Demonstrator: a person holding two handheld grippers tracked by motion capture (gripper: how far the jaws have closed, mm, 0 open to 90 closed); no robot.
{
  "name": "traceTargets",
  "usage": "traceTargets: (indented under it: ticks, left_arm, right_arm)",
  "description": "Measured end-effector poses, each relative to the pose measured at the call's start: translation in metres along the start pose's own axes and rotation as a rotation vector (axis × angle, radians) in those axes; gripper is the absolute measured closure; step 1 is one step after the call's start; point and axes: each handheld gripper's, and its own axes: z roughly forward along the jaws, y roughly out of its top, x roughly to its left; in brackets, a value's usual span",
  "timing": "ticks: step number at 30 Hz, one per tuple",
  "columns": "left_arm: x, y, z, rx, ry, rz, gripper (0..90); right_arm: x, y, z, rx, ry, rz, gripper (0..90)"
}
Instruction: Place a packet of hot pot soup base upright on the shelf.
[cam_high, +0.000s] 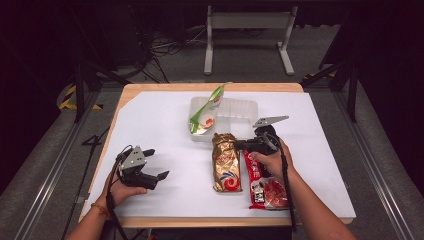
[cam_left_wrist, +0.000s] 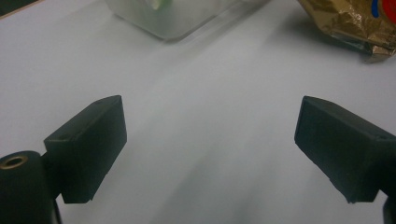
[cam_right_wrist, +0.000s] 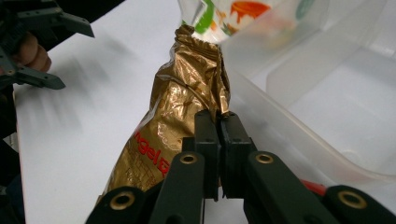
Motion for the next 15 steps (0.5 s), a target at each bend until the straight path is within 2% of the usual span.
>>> traceTargets:
  ticks: [5, 10, 15]
  left_arm:
    - [0.001, 0.0, -0.002, -0.009, 0.005, -0.002, 10.2]
    - [0.002, 0.0, -0.005, -0.025, 0.011, -0.014, 10.1]
    - [0.002, 0.001, -0.005, -0.026, 0.011, -0.012, 10.1]
  right_arm:
    - [0.016, 0.007, -0.016, -0.069, 0.013, -0.053, 89.8]
    - [0.027, 0.013, -0.03, -0.128, -0.005, -0.086, 90.0]
    - [0.032, 0.019, -0.045, -0.197, -0.038, -0.105, 90.0]
